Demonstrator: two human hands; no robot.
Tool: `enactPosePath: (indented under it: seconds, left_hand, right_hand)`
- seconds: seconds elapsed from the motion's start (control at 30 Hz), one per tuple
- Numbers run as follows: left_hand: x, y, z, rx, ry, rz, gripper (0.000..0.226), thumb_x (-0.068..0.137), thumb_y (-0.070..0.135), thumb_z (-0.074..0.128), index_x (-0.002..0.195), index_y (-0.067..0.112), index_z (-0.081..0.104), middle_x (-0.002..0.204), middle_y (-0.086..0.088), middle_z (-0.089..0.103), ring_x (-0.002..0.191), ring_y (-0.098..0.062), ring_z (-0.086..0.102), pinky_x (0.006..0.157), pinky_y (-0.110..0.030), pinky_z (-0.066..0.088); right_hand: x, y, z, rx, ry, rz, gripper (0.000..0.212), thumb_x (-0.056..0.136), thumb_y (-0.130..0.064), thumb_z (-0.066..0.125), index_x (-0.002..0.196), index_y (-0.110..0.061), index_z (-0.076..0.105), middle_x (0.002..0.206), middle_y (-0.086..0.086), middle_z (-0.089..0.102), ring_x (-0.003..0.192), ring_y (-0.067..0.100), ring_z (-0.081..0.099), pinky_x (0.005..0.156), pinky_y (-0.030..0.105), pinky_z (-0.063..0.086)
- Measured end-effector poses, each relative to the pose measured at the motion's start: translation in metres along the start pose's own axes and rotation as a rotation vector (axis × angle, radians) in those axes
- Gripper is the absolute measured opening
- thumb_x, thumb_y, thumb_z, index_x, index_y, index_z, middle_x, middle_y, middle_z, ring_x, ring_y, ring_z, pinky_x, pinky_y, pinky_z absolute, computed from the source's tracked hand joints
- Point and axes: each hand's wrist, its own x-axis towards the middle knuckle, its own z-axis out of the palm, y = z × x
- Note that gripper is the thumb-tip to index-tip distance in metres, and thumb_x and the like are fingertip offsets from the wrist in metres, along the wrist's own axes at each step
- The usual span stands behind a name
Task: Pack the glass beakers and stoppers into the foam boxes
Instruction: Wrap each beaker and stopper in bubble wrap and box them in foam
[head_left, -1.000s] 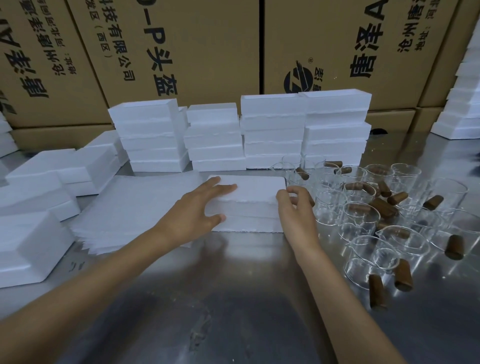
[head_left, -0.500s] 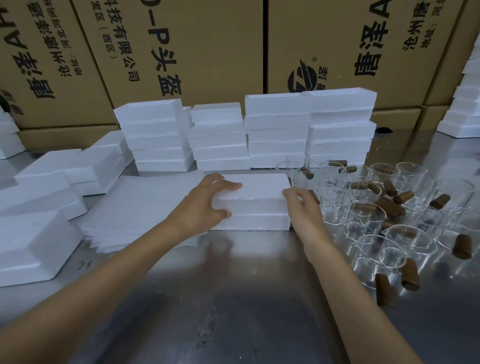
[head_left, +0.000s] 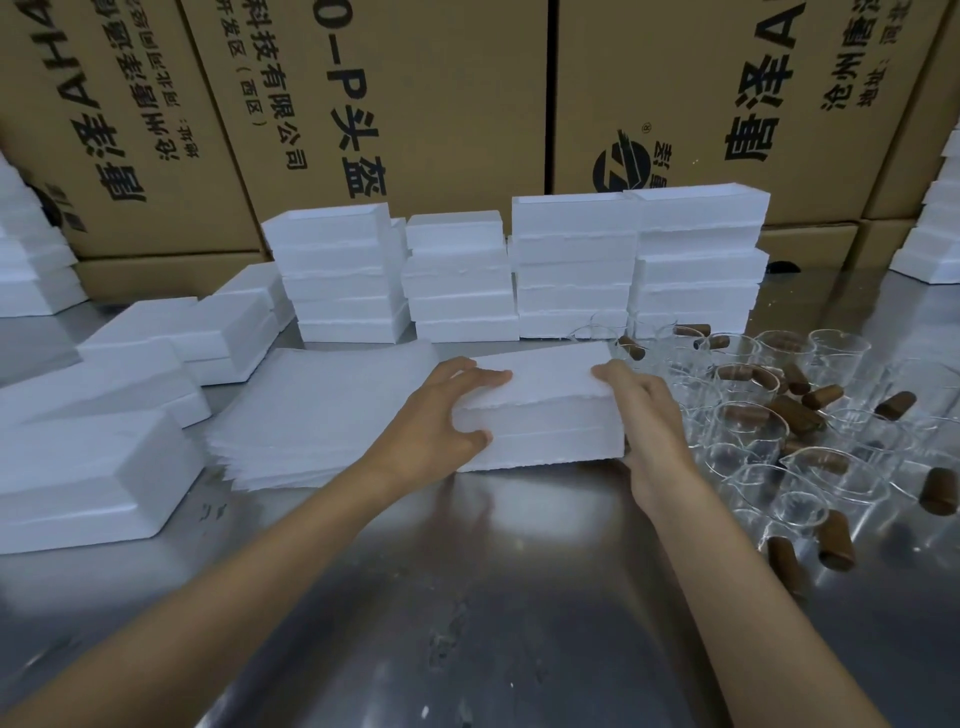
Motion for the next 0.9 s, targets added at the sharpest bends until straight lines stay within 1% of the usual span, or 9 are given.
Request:
enactPosePath:
  seconds: [0.1, 0.17, 0.27, 0.33, 0.43, 0.53, 0.67, 0.77, 0.9]
  left_hand:
    - [-0.005, 0.008, -0.004, -0.022, -0.025, 0.019, 0.064, 0.086, 0.013, 0.070, 0.137, 0.045, 0.050, 0.154, 0.014, 0.030, 0.128, 0.013, 0.030, 0.103, -0.016, 0.036]
    - [-0.008, 0.016, -0.008, 0.061, -0.013, 0.035, 0.067, 0.086, 0.026, 0.071, 0.142, 0.048, 0.041, 0.159, 0.014, 0.024, 0.143, 0.001, 0.022, 0.113, -0.024, 0.028]
    - [-0.008, 0.034, -0.016, 0.484, 0.122, 0.161, 0.080, 0.083, 0.044, 0.071, 0.151, 0.036, 0.028, 0.163, 0.003, 0.019, 0.152, -0.023, 0.006, 0.120, -0.041, 0.010]
    - [-0.008, 0.046, -0.019, 0.787, 0.244, 0.295, 0.088, 0.079, 0.043, 0.074, 0.152, 0.022, 0.030, 0.161, -0.007, 0.026, 0.151, -0.030, 0.015, 0.120, -0.048, 0.011]
    - [-0.005, 0.052, -0.027, 0.953, 0.271, 0.378, 0.093, 0.078, 0.029, 0.076, 0.154, 0.015, 0.025, 0.159, -0.011, 0.030, 0.145, -0.031, 0.029, 0.116, -0.047, 0.024]
    - [-0.005, 0.043, -0.042, 1.003, 0.224, 0.318, 0.099, 0.079, 0.036, 0.074, 0.156, 0.020, 0.014, 0.161, -0.010, 0.024, 0.144, -0.032, 0.027, 0.110, -0.051, 0.029]
    - [-0.008, 0.030, -0.061, 1.096, 0.263, 0.310, 0.099, 0.073, 0.047, 0.078, 0.151, 0.020, 0.025, 0.155, -0.014, 0.034, 0.139, -0.038, 0.036, 0.106, -0.058, 0.032]
    - [-0.002, 0.014, -0.083, 1.121, 0.311, 0.242, 0.099, 0.070, 0.047, 0.078, 0.150, 0.021, 0.027, 0.154, -0.013, 0.035, 0.138, -0.038, 0.036, 0.107, -0.057, 0.029]
    - [0.010, -0.026, -0.138, 1.141, 0.415, 0.079, 0.096, 0.066, 0.044, 0.078, 0.146, 0.019, 0.032, 0.152, -0.010, 0.037, 0.136, -0.033, 0.037, 0.103, -0.057, 0.025]
  right_hand:
    - [-0.007, -0.009, 0.002, 0.009, 0.089, -0.099, 0.022, 0.079, -0.040, 0.072, 0.090, -0.028, 0.058, 0.107, -0.002, 0.061, 0.099, 0.019, 0.060, 0.091, 0.041, 0.049]
    - [-0.015, -0.019, 0.005, 0.033, 0.146, -0.183, 0.020, 0.082, -0.036, 0.072, 0.094, -0.028, 0.059, 0.104, -0.007, 0.062, 0.104, 0.019, 0.061, 0.096, 0.044, 0.049]
    - [-0.029, -0.031, 0.014, 0.121, 0.194, -0.250, 0.018, 0.082, -0.035, 0.072, 0.093, -0.027, 0.060, 0.103, -0.008, 0.065, 0.106, 0.018, 0.062, 0.097, 0.043, 0.050]
    - [-0.038, -0.035, 0.025, 0.183, 0.164, -0.219, 0.027, 0.076, -0.042, 0.072, 0.095, -0.027, 0.060, 0.111, 0.000, 0.066, 0.109, 0.024, 0.063, 0.090, 0.044, 0.050]
    - [-0.047, -0.041, 0.045, 0.185, 0.090, -0.160, 0.039, 0.072, -0.048, 0.073, 0.102, -0.026, 0.060, 0.112, 0.004, 0.066, 0.097, 0.024, 0.065, 0.078, 0.040, 0.046]
    - [-0.050, -0.045, 0.065, 0.214, 0.048, -0.094, 0.035, 0.076, -0.043, 0.074, 0.101, -0.024, 0.059, 0.109, 0.006, 0.063, 0.095, 0.024, 0.064, 0.083, 0.040, 0.051]
    - [-0.052, -0.042, 0.086, 0.251, -0.115, -0.006, 0.043, 0.081, -0.041, 0.071, 0.115, -0.019, 0.059, 0.106, 0.003, 0.063, 0.089, 0.019, 0.064, 0.077, 0.035, 0.050]
    - [-0.045, -0.040, 0.099, 0.308, -0.287, 0.050, 0.043, 0.087, -0.046, 0.063, 0.122, -0.020, 0.059, 0.116, 0.004, 0.061, 0.101, 0.021, 0.062, 0.084, 0.037, 0.048]
    - [-0.019, -0.013, 0.106, 0.077, -0.041, -0.045, 0.021, 0.094, -0.039, 0.053, 0.108, -0.024, 0.056, 0.099, -0.008, 0.056, 0.088, -0.001, 0.054, 0.074, 0.023, 0.041]
